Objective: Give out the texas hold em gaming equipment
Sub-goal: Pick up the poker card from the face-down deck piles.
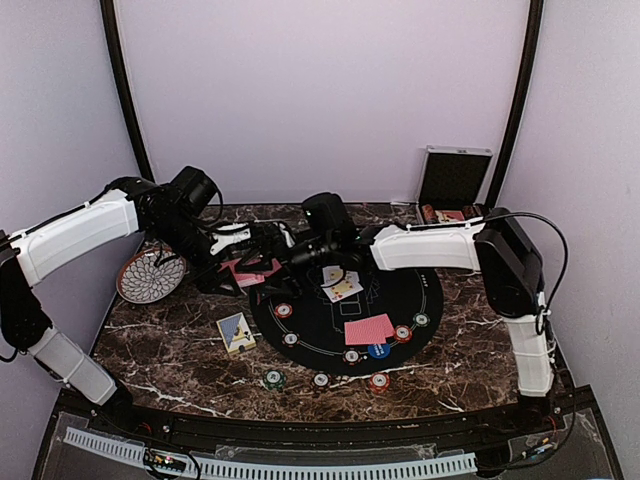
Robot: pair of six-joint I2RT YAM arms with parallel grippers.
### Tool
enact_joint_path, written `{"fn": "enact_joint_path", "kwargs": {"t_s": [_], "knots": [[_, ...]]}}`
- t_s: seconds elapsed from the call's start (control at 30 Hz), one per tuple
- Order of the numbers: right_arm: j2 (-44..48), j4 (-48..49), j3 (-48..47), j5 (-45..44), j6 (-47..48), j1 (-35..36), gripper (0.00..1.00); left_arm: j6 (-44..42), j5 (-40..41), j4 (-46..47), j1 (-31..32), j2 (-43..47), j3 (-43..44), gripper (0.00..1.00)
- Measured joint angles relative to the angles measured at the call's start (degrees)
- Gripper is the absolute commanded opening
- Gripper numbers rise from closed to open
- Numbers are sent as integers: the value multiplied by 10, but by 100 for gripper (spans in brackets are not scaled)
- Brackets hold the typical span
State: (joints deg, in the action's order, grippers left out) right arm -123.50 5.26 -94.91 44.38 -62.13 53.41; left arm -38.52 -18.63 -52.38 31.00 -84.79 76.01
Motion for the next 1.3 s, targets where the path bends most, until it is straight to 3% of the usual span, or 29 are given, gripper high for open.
{"fn": "enact_joint_path", "kwargs": {"t_s": [0.5, 1.0, 1.3], "knots": [[-83, 33, -83, 8, -49, 12, 82, 0, -4, 2, 0, 0, 0, 0], [-34, 14, -23, 1, -10, -10, 74, 0, -4, 0, 1, -1, 0, 0], [-18, -4, -17, -3, 2, -12, 74, 0, -4, 0, 1, 0, 0, 0]]}}
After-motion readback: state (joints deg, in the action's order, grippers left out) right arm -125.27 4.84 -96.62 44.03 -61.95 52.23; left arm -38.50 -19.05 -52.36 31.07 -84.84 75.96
